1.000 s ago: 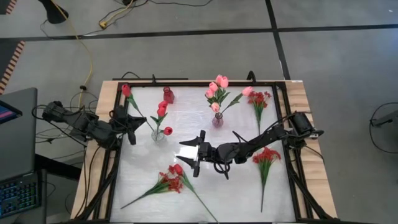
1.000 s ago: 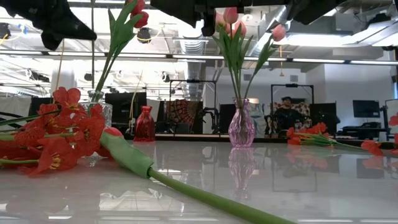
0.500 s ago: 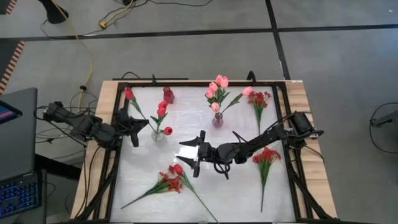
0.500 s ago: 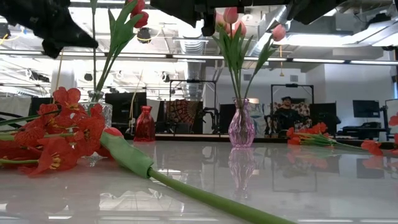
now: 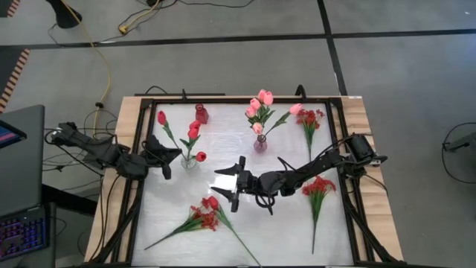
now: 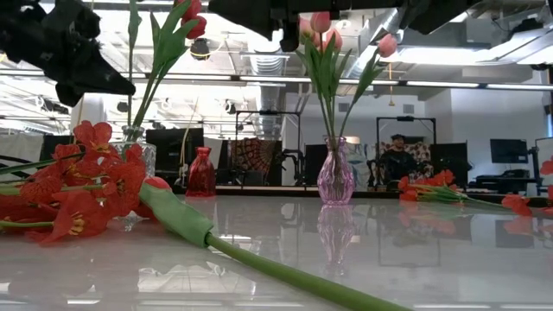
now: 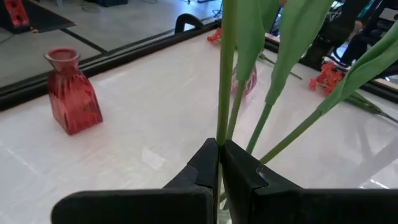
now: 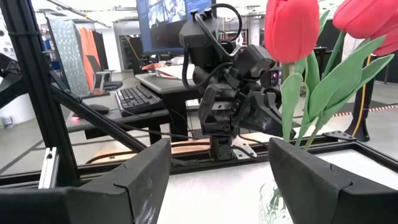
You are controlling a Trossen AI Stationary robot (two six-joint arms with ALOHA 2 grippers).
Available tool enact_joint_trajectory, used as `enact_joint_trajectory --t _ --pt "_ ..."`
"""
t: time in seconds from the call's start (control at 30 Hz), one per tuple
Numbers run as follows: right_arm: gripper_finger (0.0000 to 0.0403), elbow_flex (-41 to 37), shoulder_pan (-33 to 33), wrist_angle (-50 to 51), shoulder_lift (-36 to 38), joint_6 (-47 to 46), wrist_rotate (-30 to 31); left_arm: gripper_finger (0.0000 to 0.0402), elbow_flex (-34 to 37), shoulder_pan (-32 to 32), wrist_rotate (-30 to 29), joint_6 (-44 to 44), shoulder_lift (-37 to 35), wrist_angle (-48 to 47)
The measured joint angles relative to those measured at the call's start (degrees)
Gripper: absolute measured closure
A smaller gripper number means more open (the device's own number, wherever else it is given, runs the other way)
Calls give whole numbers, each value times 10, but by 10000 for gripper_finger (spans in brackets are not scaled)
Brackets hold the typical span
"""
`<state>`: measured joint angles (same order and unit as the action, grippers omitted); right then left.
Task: Sort flowers into vase by color
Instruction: Put the red tulip into the transparent vase
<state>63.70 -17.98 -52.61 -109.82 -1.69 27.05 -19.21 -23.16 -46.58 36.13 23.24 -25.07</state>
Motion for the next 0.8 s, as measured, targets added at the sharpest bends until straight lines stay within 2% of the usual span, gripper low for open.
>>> enact_joint_trajectory --t 0.43,0.63,0.8 --pt "106 0 0 2 0 0 0 396 18 0 3 12 0 14" --pt "106 0 0 3 0 1 0 349 18 0 4 -10 0 27" --pt "106 0 0 3 0 2 0 300 18 0 29 -10 0 27"
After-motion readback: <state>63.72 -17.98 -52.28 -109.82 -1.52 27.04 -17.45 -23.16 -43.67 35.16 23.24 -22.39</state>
